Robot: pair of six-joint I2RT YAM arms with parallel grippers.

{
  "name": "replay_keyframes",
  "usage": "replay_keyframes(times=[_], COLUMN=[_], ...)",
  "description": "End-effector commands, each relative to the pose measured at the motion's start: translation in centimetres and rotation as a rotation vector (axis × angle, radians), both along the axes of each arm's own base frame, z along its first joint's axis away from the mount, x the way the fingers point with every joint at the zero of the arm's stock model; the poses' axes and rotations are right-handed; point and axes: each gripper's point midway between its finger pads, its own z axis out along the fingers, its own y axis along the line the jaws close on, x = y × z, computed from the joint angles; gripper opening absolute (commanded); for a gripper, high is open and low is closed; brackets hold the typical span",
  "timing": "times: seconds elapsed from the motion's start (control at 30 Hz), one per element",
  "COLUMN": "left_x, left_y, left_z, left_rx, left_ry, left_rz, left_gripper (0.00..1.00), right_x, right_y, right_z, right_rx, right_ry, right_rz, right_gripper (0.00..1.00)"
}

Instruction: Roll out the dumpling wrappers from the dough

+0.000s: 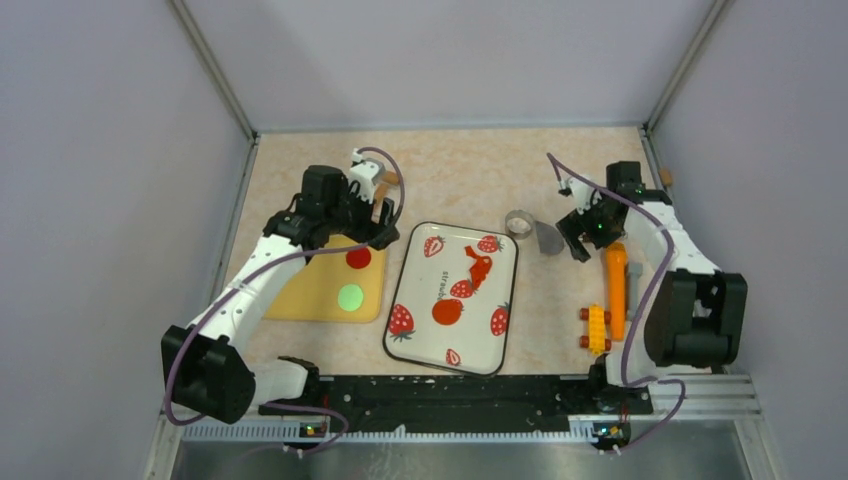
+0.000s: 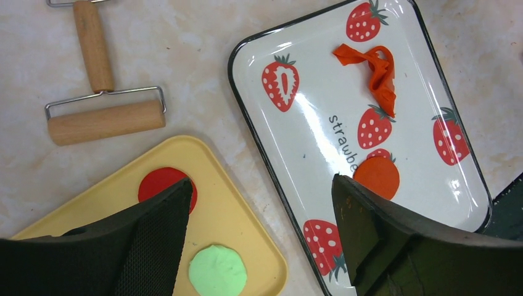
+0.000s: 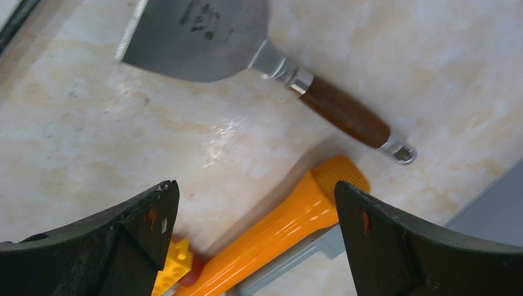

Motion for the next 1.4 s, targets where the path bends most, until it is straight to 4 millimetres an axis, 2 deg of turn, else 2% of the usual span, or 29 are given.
replay_keyframes(times=[0.0,0.07,0.1,0.13,0.17,0.27,0.3,0.37,0.47,0.53,0.6,0.7,0.87,0.97,1.13,1.2,1.3,1.37], left_x=[0.5,0.7,0.8,0.8,0.8,0.6,0.5,0.4,0.5,0.6,0.7,1.1,1.3,1.3,1.3,1.4,1.5,1.7], left_y=[-0.9,-0.6,-0.5,-0.5,-0.5,-0.6,-0.7,-0.7,-0.6,-0.5,-0.4,-0.1,0.0,-0.1,-0.4,-0.5,-1.2,-1.7], left_z=[2.6,2.4,2.3,2.2,2.1,1.7,1.7,1.6,1.3,1.4,1.5,1.8,1.9,1.9,2.0,2.1,2.5,2.8], left_rx=[-0.048,-0.031,-0.026,-0.024,-0.024,-0.031,-0.034,-0.035,-0.03,-0.027,-0.023,-0.012,-0.023,-0.029,-0.041,-0.052,-0.092,-0.124], left_ry=[-0.068,-0.071,-0.072,-0.069,-0.067,-0.052,-0.048,-0.041,-0.032,-0.035,-0.041,-0.056,-0.056,-0.051,-0.048,-0.044,-0.028,-0.023], left_rz=[-0.049,-0.036,-0.032,-0.031,-0.032,-0.038,-0.041,-0.041,-0.039,-0.037,-0.04,-0.037,-0.029,-0.034,-0.042,-0.041,-0.041,-0.048], left_gripper=[0.85,0.85,0.86,0.86,0.86,0.86,0.86,0.86,0.86,0.87,0.87,0.87,0.87,0.87,0.86,0.86,0.85,0.84], right_x=[5.1,6.5,6.8,7.2,8.1,10.1,10.0,8.9,8.1,7.8,7.6,6.9,6.5,6.7,7.0,6.7,6.1,5.6], right_y=[-3.8,-6.9,-7.8,-8.2,-8.3,-7.2,-6.6,-4.9,-3.9,-3.3,-2.7,-2.0,-2.1,-2.5,-2.5,-2.5,-2.3,-1.7], right_z=[0.6,0.0,-0.7,-0.8,-0.7,0.4,0.2,-0.3,-1.2,-2.4,-2.6,-3.1,-5.4,-6.8,-7.9,-8.1,-7.4,-5.7], right_rx=[-0.238,-0.442,-0.509,-0.518,-0.454,-0.225,-0.192,-0.124,-0.069,-0.029,0.01,0.03,-0.062,-0.103,-0.091,-0.087,-0.079,-0.067], right_ry=[-0.064,-0.037,0.004,0.018,-0.017,-0.096,-0.079,-0.007,0.07,0.149,0.199,0.249,0.259,0.282,0.299,0.302,0.3,0.264], right_rz=[0.079,0.059,0.078,0.093,0.073,0.134,0.2,0.38,0.526,0.577,0.605,0.641,0.671,0.657,0.614,0.608,0.613,0.62], right_gripper=[0.99,0.99,0.99,0.99,0.99,0.99,0.95,0.82,0.78,0.74,0.7,0.69,0.68,0.59,0.43,0.3,0.08,0.0])
